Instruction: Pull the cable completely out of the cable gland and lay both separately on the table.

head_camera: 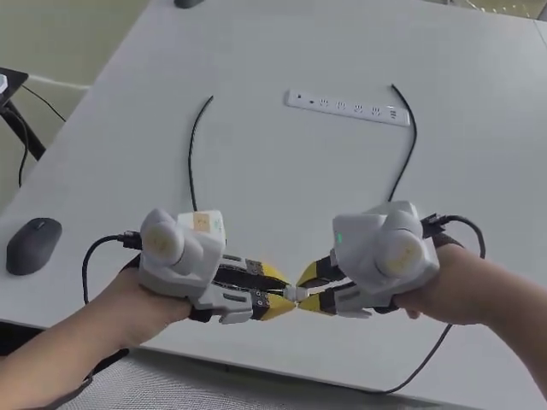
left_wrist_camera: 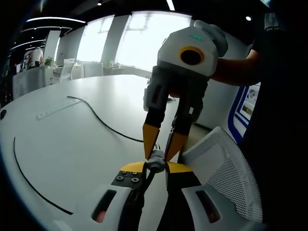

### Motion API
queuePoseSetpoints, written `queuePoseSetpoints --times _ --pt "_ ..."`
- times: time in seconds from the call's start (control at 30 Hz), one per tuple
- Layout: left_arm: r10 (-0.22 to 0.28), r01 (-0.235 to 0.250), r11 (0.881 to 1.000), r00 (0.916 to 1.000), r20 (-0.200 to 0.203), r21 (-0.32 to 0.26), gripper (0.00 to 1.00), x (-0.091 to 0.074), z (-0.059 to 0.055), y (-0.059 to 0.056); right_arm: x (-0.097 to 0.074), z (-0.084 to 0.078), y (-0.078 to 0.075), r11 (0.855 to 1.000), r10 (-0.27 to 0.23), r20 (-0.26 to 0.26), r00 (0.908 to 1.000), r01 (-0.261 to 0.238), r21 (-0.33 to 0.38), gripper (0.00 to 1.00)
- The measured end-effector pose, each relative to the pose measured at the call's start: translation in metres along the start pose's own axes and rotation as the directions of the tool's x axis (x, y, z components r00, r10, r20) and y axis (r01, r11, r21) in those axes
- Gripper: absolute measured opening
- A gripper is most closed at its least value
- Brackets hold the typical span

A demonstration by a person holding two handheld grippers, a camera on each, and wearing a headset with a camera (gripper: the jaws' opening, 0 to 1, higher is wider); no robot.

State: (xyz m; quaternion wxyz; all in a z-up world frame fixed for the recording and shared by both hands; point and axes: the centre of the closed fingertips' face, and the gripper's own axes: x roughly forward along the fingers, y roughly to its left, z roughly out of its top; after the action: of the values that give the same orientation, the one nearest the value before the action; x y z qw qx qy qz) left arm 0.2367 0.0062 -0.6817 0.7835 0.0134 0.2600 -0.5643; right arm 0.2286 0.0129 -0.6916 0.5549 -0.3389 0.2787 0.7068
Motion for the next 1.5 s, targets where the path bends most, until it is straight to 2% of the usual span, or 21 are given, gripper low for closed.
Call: queuePoseSetpoints --times 0.1,0.23,0.57,0.67,0.8,0.83,0.87,0.93,0.97,1.0,1.03,1.1,1.17,1.2,1.23,1.3,1.33,1.37,1.43,1.47,1.5 --pt "0.003 -0.003 0.999 1.0000 -0.007 0.033 0.16 0.002 0.000 -0.001 0.000 -0.001 0.001 1.000 0.005 -0.001 1.0000 -0.005 -0.004 0.07" --pt "0.018 -0.018 1.000 0.9998 -0.012 0.013 0.15 0.003 0.001 0.002 -0.001 -0.003 -0.002 1.000 -0.005 0.004 1.0000 0.005 -0.004 0.07" --pt "0.016 -0.016 0.999 0.9997 -0.016 0.032 0.15 0.002 0.008 0.002 -0.009 0.001 -0.005 0.999 -0.030 0.084 0.9960 0.026 0.047 0.08" --pt "0.011 -0.011 0.999 0.9999 -0.005 0.036 0.15 0.000 0.013 0.002 -0.014 0.004 -0.006 0.993 -0.030 0.143 0.9892 0.014 0.114 0.09" --pt "0.012 -0.011 0.999 0.9999 -0.010 0.045 0.15 -0.001 0.012 0.004 -0.023 -0.001 -0.008 0.972 -0.019 0.199 0.9797 -0.029 0.234 0.11" --pt "0.012 -0.012 0.999 0.9999 -0.009 0.046 0.15 -0.001 0.012 0.004 -0.026 0.000 -0.008 0.956 -0.009 0.233 0.9723 -0.060 0.287 0.12" --pt "0.012 -0.011 0.999 0.9999 -0.006 0.049 0.15 -0.001 0.012 0.005 -0.028 -0.001 -0.009 0.947 -0.007 0.249 0.9684 -0.073 0.311 0.13" --pt "0.008 -0.008 0.998 1.0000 -0.001 0.059 0.15 -0.001 0.014 0.004 -0.033 0.001 -0.014 0.925 -0.019 0.305 0.9520 -0.099 0.366 0.13" --pt "0.008 -0.008 0.997 1.0000 0.002 0.073 0.15 -0.001 0.015 0.004 -0.035 0.003 -0.013 0.906 -0.006 0.340 0.9405 -0.138 0.399 0.15" --pt "0.008 -0.008 0.997 1.0000 0.003 0.081 0.15 -0.001 0.016 0.003 -0.038 0.007 -0.012 0.867 0.018 0.397 0.9175 -0.212 0.451 0.17" --pt "0.004 -0.004 0.996 1.0000 0.007 0.088 0.15 -0.001 0.017 0.002 -0.039 0.006 -0.015 0.849 0.023 0.422 0.9061 -0.241 0.471 0.20" --pt "0.002 -0.003 0.995 0.9999 0.010 0.095 0.15 -0.001 0.019 0.002 -0.040 0.004 -0.019 0.843 0.029 0.444 0.8955 -0.261 0.471 0.19" --pt "-0.003 0.002 0.995 0.9999 0.015 0.101 0.15 -0.002 0.020 0.001 -0.039 0.005 -0.018 0.793 0.049 0.480 0.8759 -0.326 0.515 0.19" --pt "-0.004 0.002 0.995 0.9998 0.018 0.104 0.15 -0.002 0.022 0.001 -0.039 0.005 -0.019 0.782 0.052 0.493 0.8687 -0.342 0.521 0.18" --pt "-0.004 0.002 0.994 0.9998 0.020 0.106 0.15 -0.002 0.022 0.001 -0.039 0.005 -0.019 0.762 0.065 0.519 0.8520 -0.379 0.525 0.17" --pt "-0.006 0.003 0.993 0.9998 0.019 0.120 0.15 -0.003 0.023 0.000 -0.038 0.005 -0.019 0.740 0.077 0.535 0.8414 -0.408 0.535 0.17" --pt "-0.003 0.001 0.992 0.9998 0.019 0.124 0.15 -0.003 0.024 0.001 -0.038 0.008 -0.019 0.729 0.076 0.553 0.8296 -0.425 0.537 0.17" --pt "-0.004 0.001 0.992 0.9998 0.019 0.127 0.15 -0.003 0.025 0.000 -0.041 0.012 -0.012 0.694 0.115 0.587 0.8016 -0.487 0.530 0.16" --pt "-0.004 0.002 0.991 0.9998 0.019 0.132 0.15 -0.003 0.026 0.000 -0.041 0.014 -0.012 0.685 0.115 0.599 0.7921 -0.500 0.530 0.16" --pt "-0.004 0.001 0.991 0.9998 0.018 0.134 0.15 -0.003 0.026 0.000 -0.041 0.016 -0.010 0.675 0.126 0.609 0.7830 -0.518 0.526 0.15" --pt "-0.006 0.004 0.991 0.9998 0.019 0.134 0.15 -0.004 0.027 0.000 -0.040 0.016 -0.010 0.671 0.126 0.610 0.7824 -0.520 0.528 0.14"
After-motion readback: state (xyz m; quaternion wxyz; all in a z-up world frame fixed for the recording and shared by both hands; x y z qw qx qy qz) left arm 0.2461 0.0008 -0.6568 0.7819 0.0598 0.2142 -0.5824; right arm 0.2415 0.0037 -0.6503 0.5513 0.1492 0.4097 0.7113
